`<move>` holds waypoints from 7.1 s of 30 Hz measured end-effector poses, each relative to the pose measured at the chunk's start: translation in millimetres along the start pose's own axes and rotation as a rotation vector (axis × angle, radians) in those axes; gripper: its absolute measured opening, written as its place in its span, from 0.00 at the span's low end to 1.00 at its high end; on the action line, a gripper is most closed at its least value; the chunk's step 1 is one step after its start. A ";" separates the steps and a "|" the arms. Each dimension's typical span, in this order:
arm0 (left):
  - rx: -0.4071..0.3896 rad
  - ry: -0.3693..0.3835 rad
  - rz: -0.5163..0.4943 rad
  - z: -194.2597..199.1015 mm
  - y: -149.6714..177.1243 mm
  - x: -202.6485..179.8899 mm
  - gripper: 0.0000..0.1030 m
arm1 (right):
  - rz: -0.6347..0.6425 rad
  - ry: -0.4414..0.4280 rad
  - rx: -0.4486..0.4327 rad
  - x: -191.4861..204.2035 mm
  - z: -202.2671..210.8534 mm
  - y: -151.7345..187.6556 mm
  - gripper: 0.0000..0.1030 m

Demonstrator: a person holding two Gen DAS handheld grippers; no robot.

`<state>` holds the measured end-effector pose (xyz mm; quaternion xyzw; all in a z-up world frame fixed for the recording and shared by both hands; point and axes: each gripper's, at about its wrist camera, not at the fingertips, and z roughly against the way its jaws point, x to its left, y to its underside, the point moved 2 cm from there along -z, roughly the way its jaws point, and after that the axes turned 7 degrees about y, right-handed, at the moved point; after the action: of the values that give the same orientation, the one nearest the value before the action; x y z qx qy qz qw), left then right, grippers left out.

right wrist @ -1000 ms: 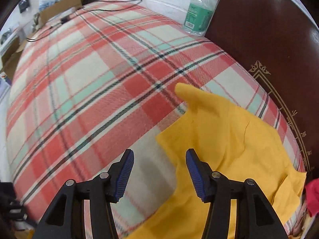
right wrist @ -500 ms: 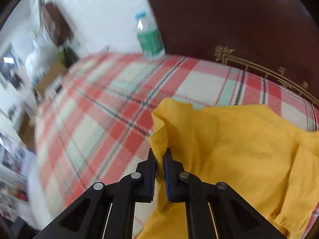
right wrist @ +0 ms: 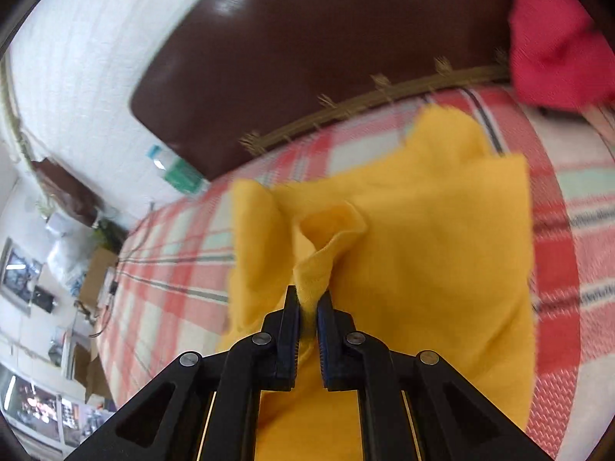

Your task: Fold clothes

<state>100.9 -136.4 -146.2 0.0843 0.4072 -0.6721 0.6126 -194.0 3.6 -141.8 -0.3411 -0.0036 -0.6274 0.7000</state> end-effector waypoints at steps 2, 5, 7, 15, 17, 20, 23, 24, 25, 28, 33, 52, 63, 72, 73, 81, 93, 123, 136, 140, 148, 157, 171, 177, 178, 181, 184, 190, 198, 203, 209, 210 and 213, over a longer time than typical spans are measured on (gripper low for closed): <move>0.021 -0.001 0.007 -3.3 3.9 -5.9 0.30 | -0.004 0.019 0.009 -8.2 -2.5 6.9 0.09; 0.032 0.025 0.019 -3.9 7.7 -8.5 0.46 | 0.018 0.020 -0.018 -8.1 7.2 11.3 0.11; 0.016 0.060 0.020 2.3 10.0 -9.1 0.54 | 0.010 0.027 -0.033 -8.3 15.5 12.3 0.29; -0.148 0.184 0.000 64.5 23.3 -9.3 0.69 | 0.153 -0.131 0.092 24.9 40.8 83.9 0.40; -0.178 0.179 0.016 79.4 31.0 -4.5 0.69 | 0.208 -0.187 0.139 38.7 47.9 113.4 0.41; -0.177 0.153 0.002 83.9 40.7 -3.5 0.69 | 0.274 -0.272 0.210 59.3 58.0 159.2 0.42; -0.136 0.108 0.011 81.7 46.3 4.7 0.69 | 0.308 -0.350 0.275 78.4 64.5 201.8 0.43; -0.119 0.085 0.011 76.7 47.5 5.3 0.69 | 0.307 -0.364 0.293 83.0 63.9 211.7 0.44; -0.100 0.078 0.005 68.8 48.0 5.5 0.69 | 0.306 -0.379 0.311 87.6 63.4 221.5 0.45; -0.075 0.093 -0.016 62.5 52.4 2.4 0.69 | 0.315 -0.409 0.351 101.2 59.8 245.2 0.45; -0.203 0.018 -0.084 97.8 42.6 5.5 0.69 | 0.379 -0.397 0.334 117.2 63.4 257.7 0.45; 0.175 0.037 -0.164 65.5 49.9 31.6 0.21 | 0.471 -0.342 0.267 120.0 87.5 283.7 0.50; 0.112 0.110 -0.247 65.0 73.9 -38.4 0.32 | 0.341 -0.451 0.269 93.1 93.8 278.8 0.50; 0.052 0.158 -0.192 42.0 71.2 -38.3 0.50 | 0.285 -0.491 0.296 100.3 87.1 280.6 0.62; 0.055 0.149 -0.204 39.1 70.8 -40.9 0.50 | 0.301 -0.482 0.309 104.5 83.1 283.6 0.51; -0.078 -0.005 -0.253 77.9 58.2 -31.1 0.64 | 0.339 -0.433 0.159 89.5 116.6 258.4 0.05; 0.069 -0.062 -0.359 -0.9 59.2 -26.1 0.42 | 0.266 -0.381 0.234 52.8 108.8 265.0 0.08; 0.022 0.010 -0.229 27.5 94.0 -3.7 0.64 | 0.638 -0.354 0.327 106.0 112.3 320.2 0.23; -0.009 0.066 -0.108 14.9 53.3 9.8 0.86 | 0.145 -0.180 0.130 -55.2 205.5 316.6 0.47; 0.024 0.120 -0.089 5.7 54.4 4.3 0.86 | 0.098 -0.238 0.176 -62.0 196.9 331.7 0.51; 0.093 0.340 0.082 5.4 67.2 7.3 0.86 | 0.025 -0.401 0.177 -63.8 182.0 336.1 0.19; 0.126 0.344 0.183 -3.4 62.5 17.0 0.86 | 0.007 -0.415 0.198 -57.4 164.4 330.7 0.36; 0.080 0.460 0.289 1.7 31.8 1.5 0.28 | 0.037 -0.473 0.107 -53.3 190.1 296.5 0.10; -0.011 0.529 0.320 14.4 -15.1 10.5 0.27 | -0.013 -0.527 0.074 -48.5 189.7 250.9 0.10; -0.027 0.514 0.303 15.8 -27.3 11.4 0.27 | -0.021 -0.530 0.071 -48.3 187.5 241.2 0.10; -0.046 0.507 0.295 10.8 -56.8 18.9 0.27 | -0.030 -0.512 0.065 -49.5 179.2 211.8 0.10; -0.063 0.495 0.297 3.9 -84.6 29.2 0.28 | -0.052 -0.497 0.064 -55.3 167.7 183.0 0.10; -0.091 0.441 0.339 -12.3 -122.0 62.8 0.27 | -0.142 -0.442 0.106 -74.2 128.1 137.8 0.12; -0.159 0.308 0.262 -8.6 -146.2 77.1 0.28 | -0.202 -0.360 0.132 -93.3 92.8 111.7 0.41; -0.201 0.216 0.136 9.7 -145.3 59.7 0.59 | -0.128 -0.294 0.078 -89.4 104.7 108.7 0.42; -0.127 0.111 -0.180 4.6 -123.9 11.6 0.59 | 0.167 -0.196 0.007 -49.1 129.9 123.4 0.42; -0.102 0.095 -0.218 -1.8 -121.1 6.8 0.59 | 0.219 -0.201 0.014 -39.0 127.8 127.6 0.42; -0.016 0.049 -0.199 -30.0 -124.8 24.7 0.59 | 0.359 -0.204 0.040 -12.6 117.9 137.8 0.42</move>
<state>-27.8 -145.8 -125.6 0.0549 0.4337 -0.7242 0.5333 -25.4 68.7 -122.0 -0.3841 -0.0257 -0.4546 0.8032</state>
